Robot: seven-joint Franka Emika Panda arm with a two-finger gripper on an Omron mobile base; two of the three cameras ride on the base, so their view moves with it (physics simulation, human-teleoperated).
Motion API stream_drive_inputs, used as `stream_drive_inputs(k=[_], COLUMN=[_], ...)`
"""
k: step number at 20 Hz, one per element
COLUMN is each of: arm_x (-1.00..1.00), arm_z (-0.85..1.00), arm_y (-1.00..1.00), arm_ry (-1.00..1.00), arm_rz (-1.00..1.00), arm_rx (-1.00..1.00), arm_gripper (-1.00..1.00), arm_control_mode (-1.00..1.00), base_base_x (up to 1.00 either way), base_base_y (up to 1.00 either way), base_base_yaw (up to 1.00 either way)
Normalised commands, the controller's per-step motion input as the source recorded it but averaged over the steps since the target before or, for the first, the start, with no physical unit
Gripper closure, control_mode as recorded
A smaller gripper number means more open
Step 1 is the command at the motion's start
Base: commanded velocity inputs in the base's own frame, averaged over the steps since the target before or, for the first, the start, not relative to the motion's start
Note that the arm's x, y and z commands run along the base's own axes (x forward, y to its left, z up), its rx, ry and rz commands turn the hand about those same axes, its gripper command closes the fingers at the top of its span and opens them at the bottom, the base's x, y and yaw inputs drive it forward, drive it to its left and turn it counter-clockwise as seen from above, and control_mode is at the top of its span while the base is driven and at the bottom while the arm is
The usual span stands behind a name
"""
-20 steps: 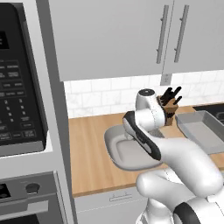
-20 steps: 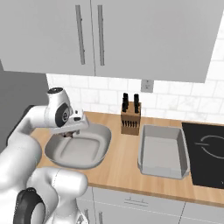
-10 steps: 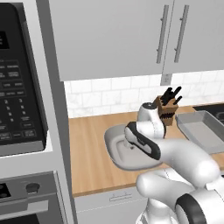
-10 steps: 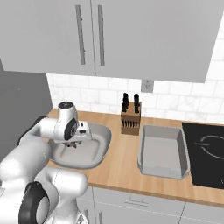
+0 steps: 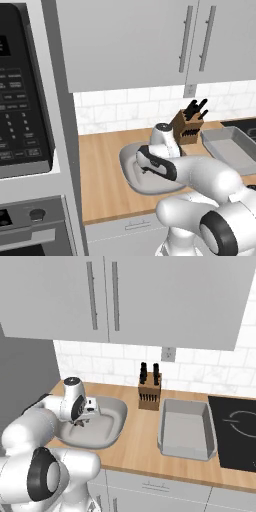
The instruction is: Place one squash and one fish in each tupperware on the nearby counter, to pack two identical lunches.
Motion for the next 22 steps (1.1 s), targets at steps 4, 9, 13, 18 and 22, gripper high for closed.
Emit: stream_drive_inputs(k=[4,9,13,18,22], arm_x=[0.0,0.0,0.01,0.03,0.0], arm_z=[-0.28,-0.37,0.0,0.14,0.44], arm_y=[0.07,0.0,0.0,0.0,0.0], arm_ry=[0.03,0.01,0.0,0.01,0.0], arm_rz=[0.0,0.0,0.0,0.0,0.0], arm_rx=[0.0,0.0,0.0,-0.01,0.0], arm_gripper=[1.0,1.0,-1.0,-1.0,-1.0], arm_control_mode=[-1.0,-1.0,-1.0,-1.0,-1.0], base_base_x=[0.0,0.0,0.0,0.0,0.0], base_base_y=[0.0,0.0,0.0,0.0,0.0], base_base_yaw=[0.0,0.0,0.0,0.0,0.0])
